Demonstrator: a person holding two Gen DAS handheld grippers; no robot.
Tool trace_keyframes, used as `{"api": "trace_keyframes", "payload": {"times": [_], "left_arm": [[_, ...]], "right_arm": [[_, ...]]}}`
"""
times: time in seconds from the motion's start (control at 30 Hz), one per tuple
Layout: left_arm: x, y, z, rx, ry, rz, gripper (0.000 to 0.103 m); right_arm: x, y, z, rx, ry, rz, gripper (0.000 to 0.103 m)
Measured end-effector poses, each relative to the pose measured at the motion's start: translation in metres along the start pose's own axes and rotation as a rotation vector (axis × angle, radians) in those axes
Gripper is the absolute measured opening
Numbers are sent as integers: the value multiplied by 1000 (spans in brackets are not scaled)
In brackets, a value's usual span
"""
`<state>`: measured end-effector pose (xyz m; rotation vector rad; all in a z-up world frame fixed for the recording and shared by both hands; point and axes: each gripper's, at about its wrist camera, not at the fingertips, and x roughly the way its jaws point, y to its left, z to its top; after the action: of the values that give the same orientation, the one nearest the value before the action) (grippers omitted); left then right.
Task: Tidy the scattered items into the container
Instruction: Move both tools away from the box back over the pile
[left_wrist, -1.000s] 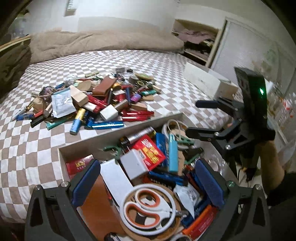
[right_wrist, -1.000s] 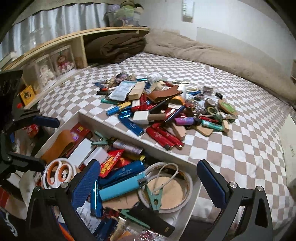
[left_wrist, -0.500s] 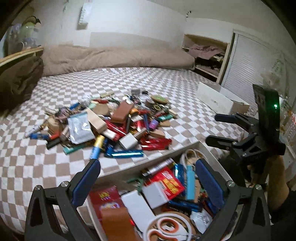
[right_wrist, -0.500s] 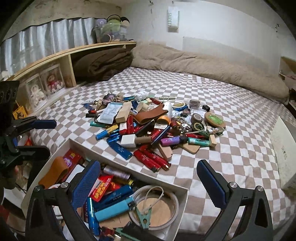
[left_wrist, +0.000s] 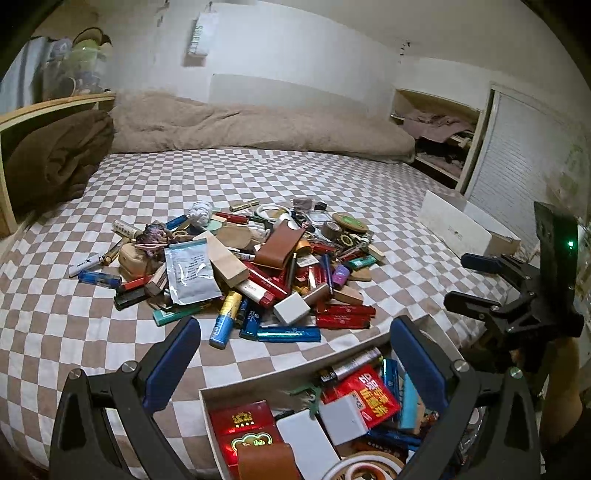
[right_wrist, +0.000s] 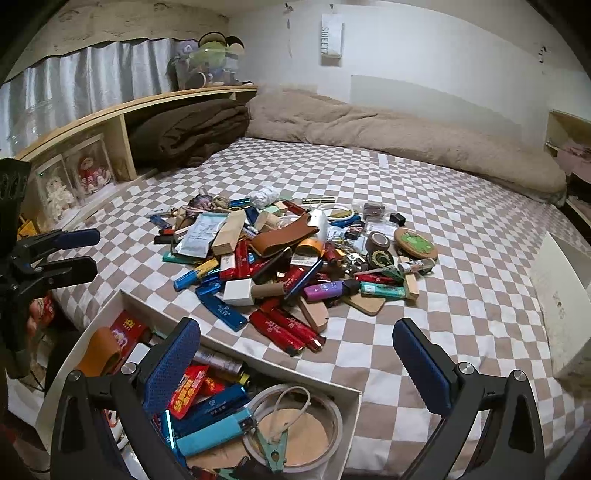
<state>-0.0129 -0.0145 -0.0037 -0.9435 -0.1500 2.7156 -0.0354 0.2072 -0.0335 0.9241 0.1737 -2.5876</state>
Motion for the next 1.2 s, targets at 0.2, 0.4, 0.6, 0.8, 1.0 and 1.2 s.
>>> {"api": "trace_keyframes", "payload": {"times": [0.2,0.4,0.6,0.8,1.0,1.2], "left_arm": [[6,9,1,-6,-4,37,103],[10,15,1,-10,5,57,103],[15,22,-1,-4,7,91,103],[19,45,-3,-30,21,139,103],[20,73,-2,-63,9,204,103],[33,104,-5,-91,22,288,103]], "right_arm": [[9,-3,2,18,7,-20,103],[16,-7,2,37,16,-18,103],[23,-10,0,45,30,-20,103],[31,-14,-1,40,51,-39,103],[42,-22,-4,63,71,-37,103],[47,-30,-4,82,74,-41,103]]}}
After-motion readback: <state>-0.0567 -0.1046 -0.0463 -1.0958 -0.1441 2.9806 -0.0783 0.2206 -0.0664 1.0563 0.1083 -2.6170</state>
